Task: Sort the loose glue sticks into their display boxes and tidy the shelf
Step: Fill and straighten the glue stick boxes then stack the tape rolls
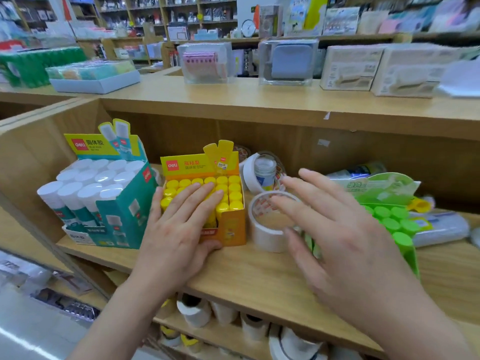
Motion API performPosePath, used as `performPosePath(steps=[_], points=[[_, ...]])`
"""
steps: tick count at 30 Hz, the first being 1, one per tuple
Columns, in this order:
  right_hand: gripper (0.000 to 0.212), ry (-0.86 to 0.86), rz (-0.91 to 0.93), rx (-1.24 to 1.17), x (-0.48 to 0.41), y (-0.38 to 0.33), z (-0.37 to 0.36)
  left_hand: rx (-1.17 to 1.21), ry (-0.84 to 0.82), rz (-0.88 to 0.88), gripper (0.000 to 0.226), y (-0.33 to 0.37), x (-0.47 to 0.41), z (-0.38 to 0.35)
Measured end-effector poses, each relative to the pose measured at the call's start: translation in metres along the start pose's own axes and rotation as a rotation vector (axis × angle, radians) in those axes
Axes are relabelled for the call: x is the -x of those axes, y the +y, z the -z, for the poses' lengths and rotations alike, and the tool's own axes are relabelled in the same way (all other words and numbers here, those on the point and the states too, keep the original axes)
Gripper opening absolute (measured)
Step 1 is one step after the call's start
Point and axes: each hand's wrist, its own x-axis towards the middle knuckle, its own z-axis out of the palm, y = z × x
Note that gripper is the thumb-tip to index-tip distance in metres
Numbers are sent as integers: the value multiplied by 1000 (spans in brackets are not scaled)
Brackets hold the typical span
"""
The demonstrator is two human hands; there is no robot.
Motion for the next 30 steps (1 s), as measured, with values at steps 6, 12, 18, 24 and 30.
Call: performPosePath(steps=[6, 12, 18, 24, 30], points=[[52, -4, -280, 103, 20, 38, 31, -90, 25, 104, 85, 31, -7, -1], [72, -108, -621, -229, 38, 46, 41, 230, 125, -268, 70, 112, -11, 16], [65, 20, -549, -267, 47, 54, 24, 79, -68, -342, 112, 155, -26, -8], [63, 90, -470, -459, 55, 62, 22, 56, -69, -268, 106, 149, -22, -4], [39, 49, -548, -282, 69, 121, 61, 48, -8, -236, 87, 168, -17, 6]])
